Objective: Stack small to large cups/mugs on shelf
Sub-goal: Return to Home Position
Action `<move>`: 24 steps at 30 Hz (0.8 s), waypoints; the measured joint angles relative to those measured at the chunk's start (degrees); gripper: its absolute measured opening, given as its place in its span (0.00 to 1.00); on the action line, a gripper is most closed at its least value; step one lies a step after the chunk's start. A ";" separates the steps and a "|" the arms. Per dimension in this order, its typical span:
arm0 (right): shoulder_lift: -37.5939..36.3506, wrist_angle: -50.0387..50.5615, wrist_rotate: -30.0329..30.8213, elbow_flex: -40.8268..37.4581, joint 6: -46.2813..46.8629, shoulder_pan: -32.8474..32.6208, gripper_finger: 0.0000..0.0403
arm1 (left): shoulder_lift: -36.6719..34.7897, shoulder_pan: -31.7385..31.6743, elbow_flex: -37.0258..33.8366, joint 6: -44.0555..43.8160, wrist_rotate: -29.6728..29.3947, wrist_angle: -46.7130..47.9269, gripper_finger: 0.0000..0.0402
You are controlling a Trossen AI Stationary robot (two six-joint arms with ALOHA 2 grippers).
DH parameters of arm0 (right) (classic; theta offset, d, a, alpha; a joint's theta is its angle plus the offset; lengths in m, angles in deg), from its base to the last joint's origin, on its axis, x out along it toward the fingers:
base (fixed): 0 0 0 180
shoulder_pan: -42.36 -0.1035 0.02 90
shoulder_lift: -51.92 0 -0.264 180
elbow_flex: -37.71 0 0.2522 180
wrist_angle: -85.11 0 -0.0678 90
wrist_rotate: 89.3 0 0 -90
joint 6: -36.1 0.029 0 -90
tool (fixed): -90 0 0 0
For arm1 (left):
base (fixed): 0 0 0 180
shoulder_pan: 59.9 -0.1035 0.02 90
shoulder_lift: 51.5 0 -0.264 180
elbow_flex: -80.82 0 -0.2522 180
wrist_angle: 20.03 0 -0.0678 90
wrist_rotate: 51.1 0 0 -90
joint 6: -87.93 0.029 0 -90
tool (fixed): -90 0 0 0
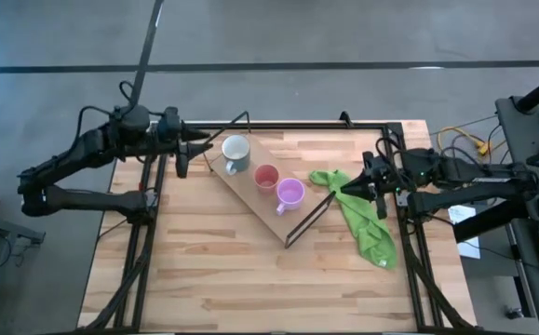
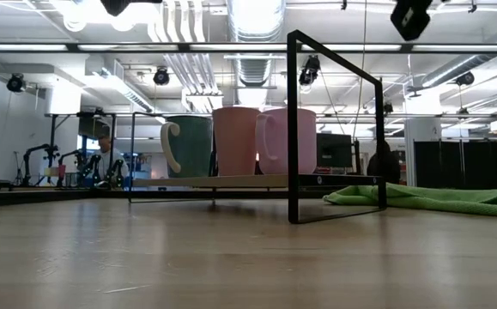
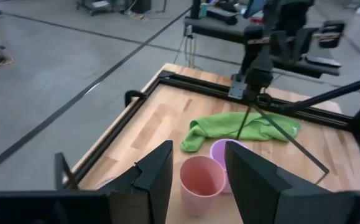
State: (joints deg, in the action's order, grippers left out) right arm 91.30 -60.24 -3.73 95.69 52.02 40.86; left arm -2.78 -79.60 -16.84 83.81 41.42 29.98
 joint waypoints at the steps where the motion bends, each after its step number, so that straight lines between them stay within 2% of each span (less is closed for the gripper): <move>1: -0.74 -1.53 0.00 -1.74 0.45 0.00 0.07 | -1.01 0.00 -2.00 -0.02 0.69 -1.53 0.33; 6: -4.62 -9.63 0.54 -9.58 1.32 0.00 0.07 | -4.99 -0.01 -11.43 -0.06 4.81 -10.85 0.33; 12: -9.89 -13.35 1.97 -16.22 4.46 0.00 0.07 | -10.86 -0.06 -20.92 -0.52 4.98 -19.10 0.33; 16: -13.01 -13.49 2.10 -18.29 5.28 0.00 0.07 | -14.04 -0.07 -25.70 -4.27 4.99 -20.58 0.33; 24: -19.01 -13.56 3.10 -19.86 2.44 0.00 0.07 | -20.59 -0.04 -33.66 -5.91 4.95 -25.07 0.33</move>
State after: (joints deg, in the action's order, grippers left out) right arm 72.29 -73.81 -0.62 75.84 54.46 40.86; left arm -23.37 -79.64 -50.50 77.90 46.37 4.91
